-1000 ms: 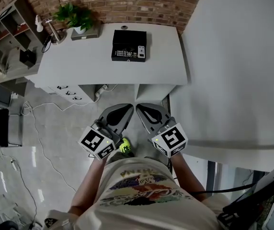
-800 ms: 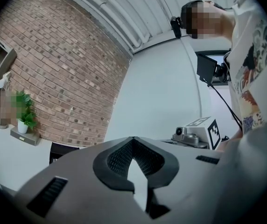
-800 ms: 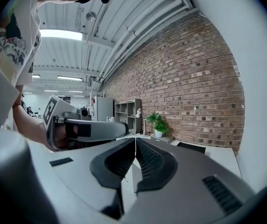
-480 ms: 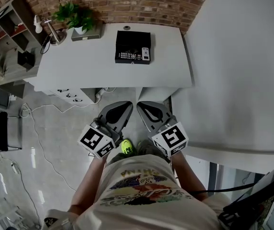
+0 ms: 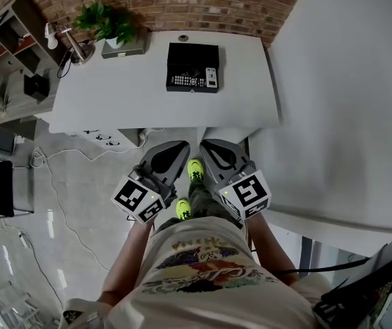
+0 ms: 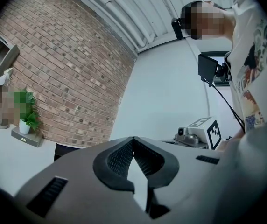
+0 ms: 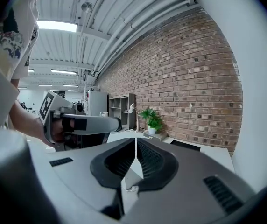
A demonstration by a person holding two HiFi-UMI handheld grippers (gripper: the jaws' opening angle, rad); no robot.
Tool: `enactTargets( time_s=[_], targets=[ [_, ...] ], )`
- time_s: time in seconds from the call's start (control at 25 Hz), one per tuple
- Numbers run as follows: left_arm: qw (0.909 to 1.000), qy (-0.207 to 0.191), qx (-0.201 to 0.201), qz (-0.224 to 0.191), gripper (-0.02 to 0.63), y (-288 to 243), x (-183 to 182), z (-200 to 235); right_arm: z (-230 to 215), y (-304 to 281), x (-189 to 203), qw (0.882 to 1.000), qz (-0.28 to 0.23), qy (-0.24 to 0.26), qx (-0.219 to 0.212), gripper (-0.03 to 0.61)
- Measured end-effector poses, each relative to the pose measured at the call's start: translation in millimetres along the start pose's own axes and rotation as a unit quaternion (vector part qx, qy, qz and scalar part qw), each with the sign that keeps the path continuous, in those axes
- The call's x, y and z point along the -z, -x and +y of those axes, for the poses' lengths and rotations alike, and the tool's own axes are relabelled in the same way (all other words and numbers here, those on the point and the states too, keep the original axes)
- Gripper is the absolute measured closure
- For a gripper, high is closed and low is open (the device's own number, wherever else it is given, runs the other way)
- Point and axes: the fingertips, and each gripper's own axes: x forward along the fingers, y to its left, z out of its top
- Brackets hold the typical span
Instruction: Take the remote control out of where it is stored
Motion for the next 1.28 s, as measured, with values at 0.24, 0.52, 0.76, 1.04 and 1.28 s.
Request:
enactTargets(
  time_s=[0.24, 0.52, 0.76, 1.04, 1.28],
  targets=[
    [0.9999, -0.002, -0.003, 0.011, 0.611, -14, -5, 27, -21, -25, -3, 1.0, 0.005, -0.003, 0.002, 0.571],
    [0.9994, -0.012, -0.012, 0.029, 0.611, -35, -8, 62, -49, -52, -8, 1.0, 0.003, -0.026, -0.001, 0.571],
    [0.999, -0.013, -0.02, 0.037, 0.611, -61, -10, 93, -76, -81, -11, 1.0, 0.012, -0.026, -0.012, 0.571],
    [0.9988, -0.006, -0.027, 0.04, 0.611, -99, -13, 129, -116, -113, -17, 0.999, 0.016, -0.026, -0.022, 0.571],
    [0.9987, -0.007, -0.026, 0.044, 0.611, -130, -13, 153, -146, -135, -19, 0.999, 0.015, -0.032, -0.032, 0.571]
  ],
)
